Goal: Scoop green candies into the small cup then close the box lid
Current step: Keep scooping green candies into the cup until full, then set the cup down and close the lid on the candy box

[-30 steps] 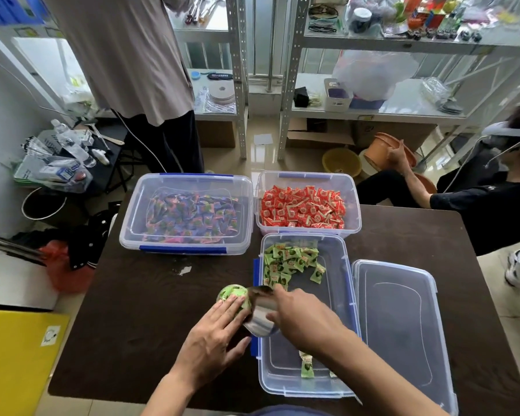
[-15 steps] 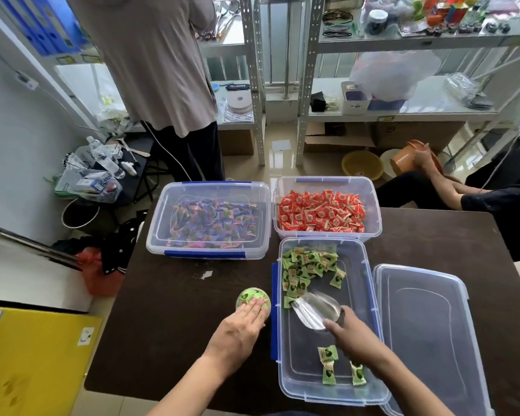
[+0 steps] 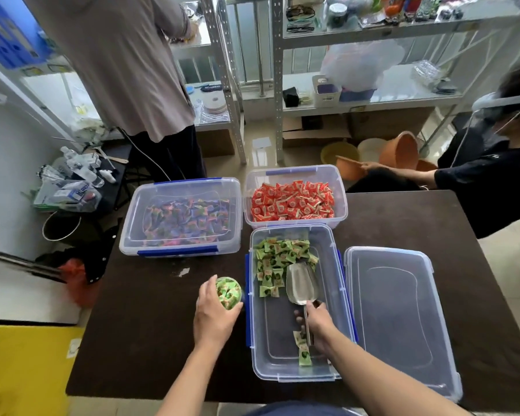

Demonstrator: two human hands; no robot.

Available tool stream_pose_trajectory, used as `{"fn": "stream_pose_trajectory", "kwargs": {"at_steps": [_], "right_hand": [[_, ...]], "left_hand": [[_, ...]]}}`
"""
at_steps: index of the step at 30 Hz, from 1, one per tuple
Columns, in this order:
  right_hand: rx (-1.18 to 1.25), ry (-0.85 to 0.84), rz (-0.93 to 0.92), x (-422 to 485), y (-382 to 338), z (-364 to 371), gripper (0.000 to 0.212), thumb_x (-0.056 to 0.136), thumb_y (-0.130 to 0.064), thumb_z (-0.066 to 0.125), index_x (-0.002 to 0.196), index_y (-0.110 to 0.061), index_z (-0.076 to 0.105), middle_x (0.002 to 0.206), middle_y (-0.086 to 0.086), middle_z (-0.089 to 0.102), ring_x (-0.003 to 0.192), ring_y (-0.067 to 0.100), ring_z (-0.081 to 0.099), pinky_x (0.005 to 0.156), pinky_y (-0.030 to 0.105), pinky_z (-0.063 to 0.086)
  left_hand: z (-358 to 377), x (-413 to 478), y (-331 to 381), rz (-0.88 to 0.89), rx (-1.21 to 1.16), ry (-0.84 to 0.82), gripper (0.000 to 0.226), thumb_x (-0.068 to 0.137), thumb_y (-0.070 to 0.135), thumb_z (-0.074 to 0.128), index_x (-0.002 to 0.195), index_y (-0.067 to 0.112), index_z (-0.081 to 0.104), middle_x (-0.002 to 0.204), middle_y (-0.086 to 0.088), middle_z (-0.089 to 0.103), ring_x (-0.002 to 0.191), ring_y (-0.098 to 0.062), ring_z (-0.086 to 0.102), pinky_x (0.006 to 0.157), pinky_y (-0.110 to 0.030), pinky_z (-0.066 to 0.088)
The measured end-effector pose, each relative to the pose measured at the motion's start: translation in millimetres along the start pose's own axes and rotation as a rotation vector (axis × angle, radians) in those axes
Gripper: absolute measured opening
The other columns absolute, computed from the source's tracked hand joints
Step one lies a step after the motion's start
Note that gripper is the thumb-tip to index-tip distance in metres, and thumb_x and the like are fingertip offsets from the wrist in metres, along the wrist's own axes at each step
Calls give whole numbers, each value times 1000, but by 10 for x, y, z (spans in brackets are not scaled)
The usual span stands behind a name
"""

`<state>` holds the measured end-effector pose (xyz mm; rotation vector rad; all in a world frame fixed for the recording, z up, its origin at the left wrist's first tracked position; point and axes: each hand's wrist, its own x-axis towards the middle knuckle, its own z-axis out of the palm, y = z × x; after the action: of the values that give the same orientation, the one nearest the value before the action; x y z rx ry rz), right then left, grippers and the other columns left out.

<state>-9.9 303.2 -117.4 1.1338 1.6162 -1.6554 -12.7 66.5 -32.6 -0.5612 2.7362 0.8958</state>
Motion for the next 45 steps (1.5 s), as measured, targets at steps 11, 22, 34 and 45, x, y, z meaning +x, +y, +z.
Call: {"fn": "stream_pose_trajectory", "kwargs": {"at_steps": [11, 22, 34, 45], "right_hand": [[-277, -150, -244, -718, -207, -473, 63, 100, -8, 49, 159, -10, 24, 159, 11, 39, 144, 24, 39, 116, 37, 33], [-9, 346, -344, -649, -519, -2371, 47, 98, -20, 56, 143, -27, 49, 145, 3, 54, 122, 22, 59, 110, 49, 45], [-531, 415, -47, 175, 53, -2676, 87, 79, -44, 64, 152, -17, 27, 153, 11, 38, 134, 42, 42, 107, 55, 40], [-63, 454, -162, -40, -61, -3400, 64, 90, -25, 68, 149, -16, 46, 134, 8, 61, 113, 29, 62, 101, 48, 49]], "left_hand": [[-190, 169, 52, -2, 156, 18, 111, 76, 56, 84, 160, 13, 25, 168, -9, 27, 155, -27, 28, 120, -46, 32], [1158, -1134, 1893, 882, 99, -199, 24, 93, 26, 56, 111, 14, 65, 118, -3, 64, 112, -22, 62, 103, -37, 50], [2486, -741, 2386, -297, -28, -590, 113, 93, 27, 68, 159, 3, -20, 171, -22, -9, 159, -39, 8, 125, -44, 22], [2334, -1156, 2585, -3, -72, -583, 104, 80, 47, 68, 162, 18, 12, 163, -8, 22, 148, -31, 29, 117, -51, 32]]}}
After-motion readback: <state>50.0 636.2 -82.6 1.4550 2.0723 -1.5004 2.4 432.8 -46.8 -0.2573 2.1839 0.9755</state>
